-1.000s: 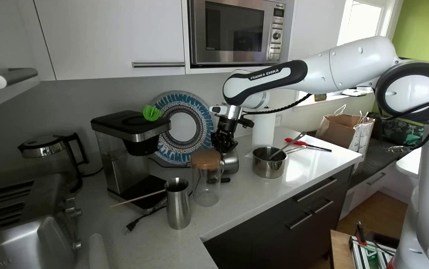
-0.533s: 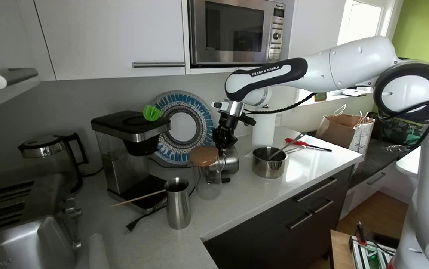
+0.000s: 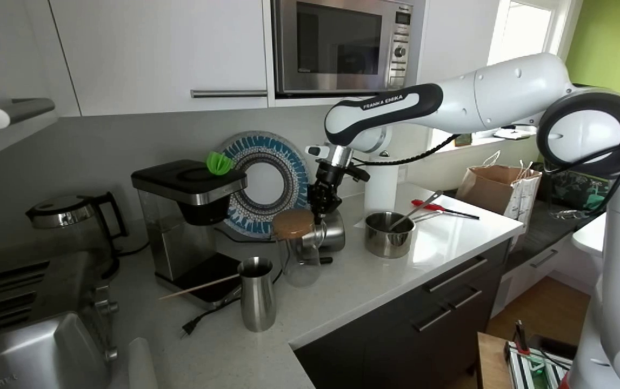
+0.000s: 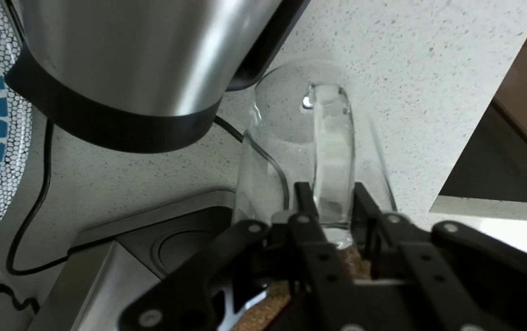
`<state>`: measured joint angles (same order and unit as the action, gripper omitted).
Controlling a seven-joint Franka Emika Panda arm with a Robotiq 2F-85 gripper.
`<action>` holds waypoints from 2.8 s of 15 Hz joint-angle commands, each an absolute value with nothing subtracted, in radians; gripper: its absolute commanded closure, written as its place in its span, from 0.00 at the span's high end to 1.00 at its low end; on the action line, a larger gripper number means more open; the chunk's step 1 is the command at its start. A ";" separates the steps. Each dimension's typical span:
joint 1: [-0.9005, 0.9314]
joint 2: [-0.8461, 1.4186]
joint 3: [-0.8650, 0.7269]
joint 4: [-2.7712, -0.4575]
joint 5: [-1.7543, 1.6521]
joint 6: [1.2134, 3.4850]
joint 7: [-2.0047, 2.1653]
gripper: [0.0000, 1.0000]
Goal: Pick up the clear jug and place it next to the dish rack on the kitchen counter
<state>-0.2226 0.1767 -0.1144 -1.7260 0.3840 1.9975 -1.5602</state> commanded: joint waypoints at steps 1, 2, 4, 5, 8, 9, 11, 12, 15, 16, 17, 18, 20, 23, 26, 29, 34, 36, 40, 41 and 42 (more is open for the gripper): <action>-0.229 0.186 -0.113 -1.713 0.391 1.981 -1.540 0.06; -0.228 0.187 -0.113 -1.713 0.381 1.965 -1.535 0.06; -0.226 0.186 -0.114 -1.714 0.366 1.948 -1.531 0.06; -0.226 0.187 -0.114 -1.713 0.358 1.933 -1.529 0.06; -0.219 0.184 -0.120 -1.710 0.282 1.857 -1.504 0.48; -0.220 0.186 -0.119 -1.709 0.269 1.840 -1.502 0.49; -0.219 0.185 -0.118 -1.711 0.257 1.831 -1.497 0.62; -0.218 0.182 -0.118 -1.715 0.253 1.846 -1.490 0.71; -0.217 0.172 -0.117 -1.729 0.265 1.893 -1.470 0.93; -0.215 0.168 -0.117 -1.735 0.264 1.911 -1.457 0.99; -0.213 0.164 -0.116 -1.741 0.261 1.927 -1.443 1.00; -0.211 0.164 -0.115 -1.747 0.258 1.940 -1.429 1.00; -0.208 0.161 -0.113 -1.764 0.255 1.977 -1.406 0.94; -0.200 0.158 -0.107 -1.780 0.242 2.008 -1.379 0.76; -0.192 0.154 -0.104 -1.786 0.227 2.010 -1.366 0.45; -0.185 0.152 -0.101 -1.792 0.206 1.995 -1.362 0.23; -0.182 0.152 -0.098 -1.797 0.189 1.996 -1.354 0.05; -0.181 0.149 -0.099 -1.798 0.185 2.002 -1.352 0.06; -0.186 0.145 -0.099 -1.790 0.205 2.014 -1.353 0.06; -0.187 0.146 -0.099 -1.787 0.212 2.017 -1.353 0.06; -0.188 0.147 -0.100 -1.784 0.213 2.020 -1.351 0.06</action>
<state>-0.1862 0.1721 -0.1004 -1.7641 0.2125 1.9909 -1.3711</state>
